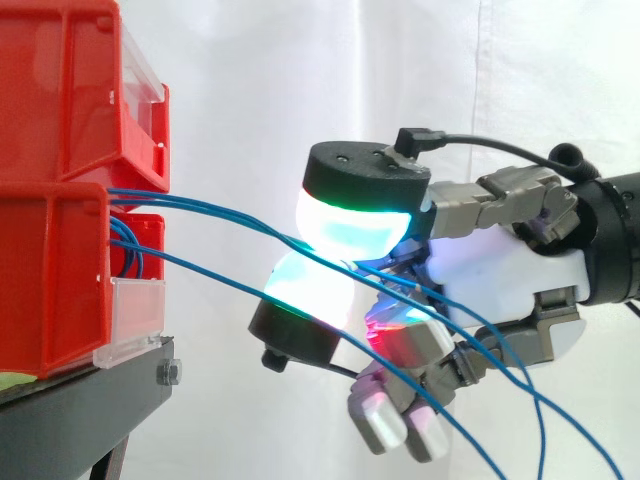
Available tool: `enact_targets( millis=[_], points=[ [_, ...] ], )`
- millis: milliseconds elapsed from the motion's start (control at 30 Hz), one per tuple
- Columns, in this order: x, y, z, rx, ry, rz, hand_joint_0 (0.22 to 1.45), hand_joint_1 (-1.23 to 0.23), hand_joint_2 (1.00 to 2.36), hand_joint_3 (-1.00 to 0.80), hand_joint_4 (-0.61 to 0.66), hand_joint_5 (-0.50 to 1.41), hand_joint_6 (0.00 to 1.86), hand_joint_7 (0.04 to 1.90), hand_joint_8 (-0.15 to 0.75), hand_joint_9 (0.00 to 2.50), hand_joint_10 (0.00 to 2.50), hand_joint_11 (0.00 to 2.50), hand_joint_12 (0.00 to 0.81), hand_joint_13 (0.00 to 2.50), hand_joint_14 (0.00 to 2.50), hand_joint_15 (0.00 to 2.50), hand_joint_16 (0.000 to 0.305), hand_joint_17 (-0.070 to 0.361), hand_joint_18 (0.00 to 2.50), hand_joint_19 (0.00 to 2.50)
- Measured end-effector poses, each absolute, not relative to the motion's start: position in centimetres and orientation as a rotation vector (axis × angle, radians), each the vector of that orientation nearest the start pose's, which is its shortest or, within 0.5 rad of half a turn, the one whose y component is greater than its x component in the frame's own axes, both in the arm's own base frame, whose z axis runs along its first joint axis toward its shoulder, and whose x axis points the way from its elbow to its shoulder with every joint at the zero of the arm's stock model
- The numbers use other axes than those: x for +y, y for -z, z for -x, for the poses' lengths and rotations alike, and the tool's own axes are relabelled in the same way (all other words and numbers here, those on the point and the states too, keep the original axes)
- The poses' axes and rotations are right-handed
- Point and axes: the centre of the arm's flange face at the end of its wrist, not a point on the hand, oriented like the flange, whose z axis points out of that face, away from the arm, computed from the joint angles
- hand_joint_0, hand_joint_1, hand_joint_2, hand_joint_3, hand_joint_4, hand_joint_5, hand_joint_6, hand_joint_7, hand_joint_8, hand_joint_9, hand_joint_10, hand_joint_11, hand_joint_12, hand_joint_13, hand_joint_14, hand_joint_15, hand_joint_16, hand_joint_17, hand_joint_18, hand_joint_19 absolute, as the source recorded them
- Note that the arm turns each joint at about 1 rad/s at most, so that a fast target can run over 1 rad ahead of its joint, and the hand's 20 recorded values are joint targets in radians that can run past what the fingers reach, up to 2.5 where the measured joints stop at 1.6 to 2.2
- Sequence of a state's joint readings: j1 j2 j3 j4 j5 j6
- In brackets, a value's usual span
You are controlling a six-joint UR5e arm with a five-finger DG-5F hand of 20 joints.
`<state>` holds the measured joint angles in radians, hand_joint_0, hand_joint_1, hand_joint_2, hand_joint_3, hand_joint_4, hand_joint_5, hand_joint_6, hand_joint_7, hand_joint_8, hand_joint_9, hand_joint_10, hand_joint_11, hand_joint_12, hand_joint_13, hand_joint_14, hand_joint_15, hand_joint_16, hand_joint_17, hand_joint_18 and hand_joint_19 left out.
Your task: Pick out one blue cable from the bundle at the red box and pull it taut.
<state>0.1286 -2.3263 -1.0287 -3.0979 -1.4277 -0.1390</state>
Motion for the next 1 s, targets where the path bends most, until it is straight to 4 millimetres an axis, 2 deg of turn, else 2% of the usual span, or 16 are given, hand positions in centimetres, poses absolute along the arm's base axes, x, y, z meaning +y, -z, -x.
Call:
enact_targets(
  millis=[333, 533, 1000],
  points=[
    [-5.4, -28.8, -72.8, 1.413, -0.931, -1.245, 0.63, -0.83, 1.02, -0.03, -0.05, -0.11, 0.91, 1.14, 0.3, 1.2, 0.02, 0.52, 0.438, 0.96, 0.02, 0.5, 0.065, 0.146, 0.9, 0.81],
    [-5.6, -28.2, -70.4, 1.34, -0.877, -1.285, 0.63, -0.82, 1.02, -0.03, -0.04, -0.11, 0.91, 1.16, 0.301, 1.19, 0.02, 0.5, 0.439, 0.96, 0.02, 0.49, 0.065, 0.146, 0.9, 0.8],
    [-4.4, -27.5, -70.2, 1.302, -0.887, -1.288, 0.63, -0.82, 1.02, -0.05, -0.03, -0.12, 0.91, 1.16, 0.307, 1.21, 0.02, 0.53, 0.443, 0.95, 0.02, 0.5, 0.064, 0.144, 0.88, 0.8]
  ],
)
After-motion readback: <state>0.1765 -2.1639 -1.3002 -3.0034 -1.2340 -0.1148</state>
